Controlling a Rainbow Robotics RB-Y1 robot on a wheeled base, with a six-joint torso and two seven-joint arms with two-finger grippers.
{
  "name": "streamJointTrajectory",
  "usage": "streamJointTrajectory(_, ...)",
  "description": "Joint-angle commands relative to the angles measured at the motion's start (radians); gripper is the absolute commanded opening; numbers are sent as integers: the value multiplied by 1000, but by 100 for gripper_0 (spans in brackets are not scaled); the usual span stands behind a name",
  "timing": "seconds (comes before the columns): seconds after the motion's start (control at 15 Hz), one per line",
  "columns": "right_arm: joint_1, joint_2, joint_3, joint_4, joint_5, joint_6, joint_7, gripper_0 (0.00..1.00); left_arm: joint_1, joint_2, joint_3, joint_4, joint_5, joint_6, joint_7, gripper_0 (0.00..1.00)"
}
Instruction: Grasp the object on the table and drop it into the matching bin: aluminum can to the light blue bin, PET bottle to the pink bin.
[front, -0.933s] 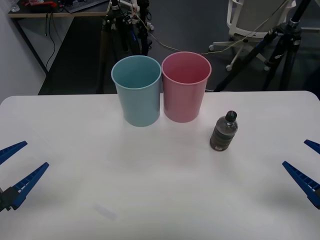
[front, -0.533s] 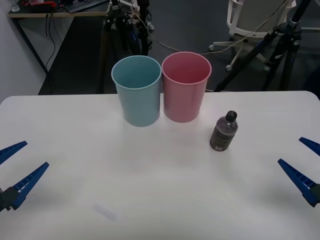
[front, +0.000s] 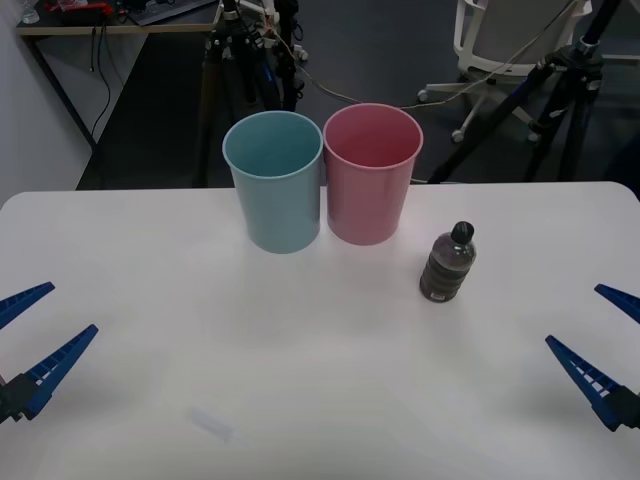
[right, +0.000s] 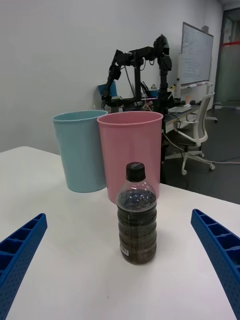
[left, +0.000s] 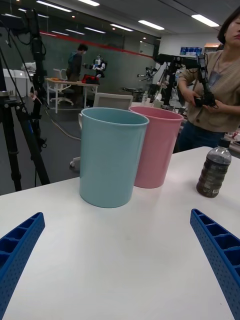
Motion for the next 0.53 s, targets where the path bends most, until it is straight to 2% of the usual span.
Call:
streamJointTrajectory(0.07,3,1,18,40,-14,6,90,100,0,0,0,0,0,0,0,100)
streamJointTrajectory(0.27,-23,1,41,130,-26,-22,105,100,0,0,0,0,0,0,0,100)
streamJointTrajectory(0.53,-79,0,125,206,-28,53,136,100,0,0,0,0,0,0,0,100)
